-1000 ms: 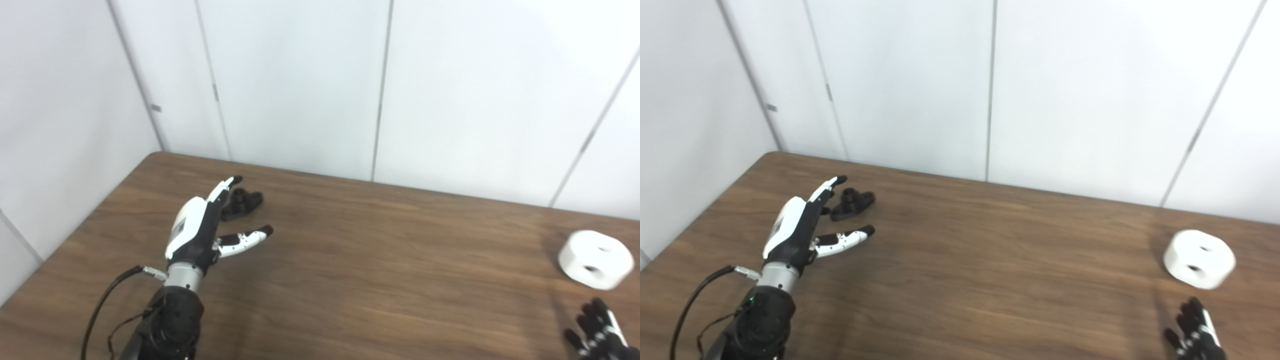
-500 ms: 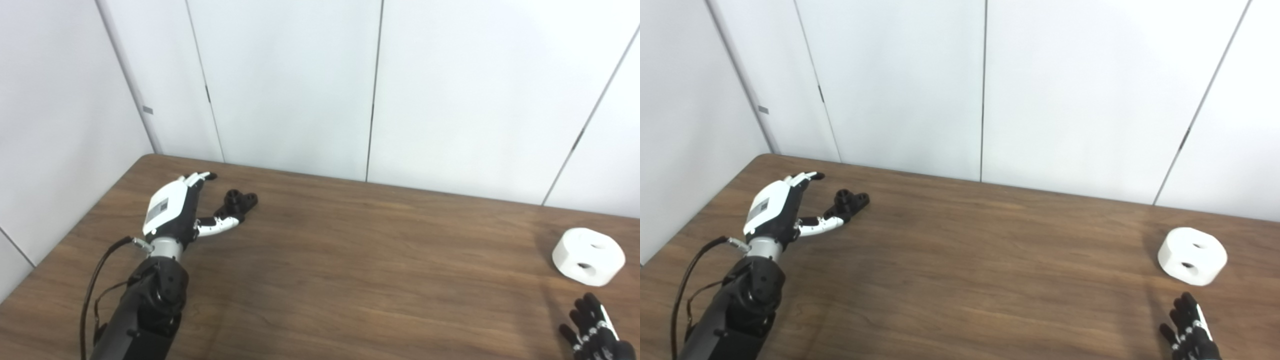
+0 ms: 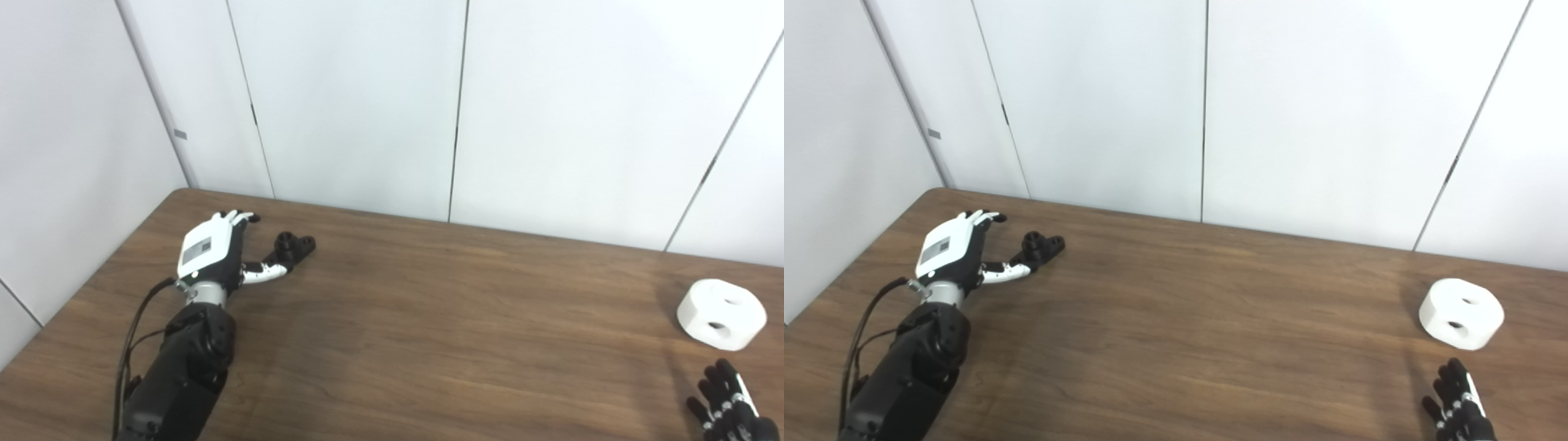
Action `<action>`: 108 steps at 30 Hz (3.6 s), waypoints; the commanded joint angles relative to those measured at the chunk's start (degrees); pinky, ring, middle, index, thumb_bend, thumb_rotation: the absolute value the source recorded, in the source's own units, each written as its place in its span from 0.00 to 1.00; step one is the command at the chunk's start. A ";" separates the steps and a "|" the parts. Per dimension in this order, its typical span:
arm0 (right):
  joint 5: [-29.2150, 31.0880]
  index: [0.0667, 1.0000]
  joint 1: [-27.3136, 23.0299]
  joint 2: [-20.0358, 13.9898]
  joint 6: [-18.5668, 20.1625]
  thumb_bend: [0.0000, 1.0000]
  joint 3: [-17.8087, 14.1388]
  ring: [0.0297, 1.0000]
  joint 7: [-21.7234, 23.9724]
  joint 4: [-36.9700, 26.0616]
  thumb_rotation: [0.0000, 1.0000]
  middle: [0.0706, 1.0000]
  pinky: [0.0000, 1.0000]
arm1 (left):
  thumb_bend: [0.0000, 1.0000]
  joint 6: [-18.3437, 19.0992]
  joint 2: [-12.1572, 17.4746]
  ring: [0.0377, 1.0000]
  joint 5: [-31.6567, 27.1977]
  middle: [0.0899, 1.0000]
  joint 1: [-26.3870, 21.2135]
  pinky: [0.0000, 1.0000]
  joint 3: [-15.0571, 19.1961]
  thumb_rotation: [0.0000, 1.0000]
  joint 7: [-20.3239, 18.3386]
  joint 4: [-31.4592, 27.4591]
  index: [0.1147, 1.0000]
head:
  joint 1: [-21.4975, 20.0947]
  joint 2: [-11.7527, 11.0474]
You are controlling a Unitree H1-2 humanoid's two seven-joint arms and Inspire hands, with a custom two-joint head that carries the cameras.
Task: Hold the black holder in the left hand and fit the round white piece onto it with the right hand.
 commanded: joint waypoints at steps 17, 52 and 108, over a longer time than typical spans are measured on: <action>0.21 0.99 1.32 0.88 -0.62 0.63 -0.13 1.00 -0.57 0.08 1.00 1.00 1.00 | 0.94 1.06 0.64 1.00 1.81 0.94 -6.49 1.00 -0.71 0.52 0.52 7.38 0.75 | -0.07 0.25; 0.83 0.97 1.88 0.52 0.96 0.66 -0.55 1.00 -0.62 -1.24 1.00 1.00 1.00 | 0.88 1.39 -0.16 0.96 -0.29 0.88 -9.50 0.99 -1.15 0.36 -1.20 11.33 0.62 | -0.69 1.49; 0.57 0.98 2.68 0.41 1.68 0.68 -0.38 1.00 -0.72 -3.18 1.00 0.99 1.00 | 0.52 -3.68 -0.74 0.86 -8.21 0.73 -7.70 0.79 -2.06 0.05 5.35 15.24 0.42 | -2.14 2.84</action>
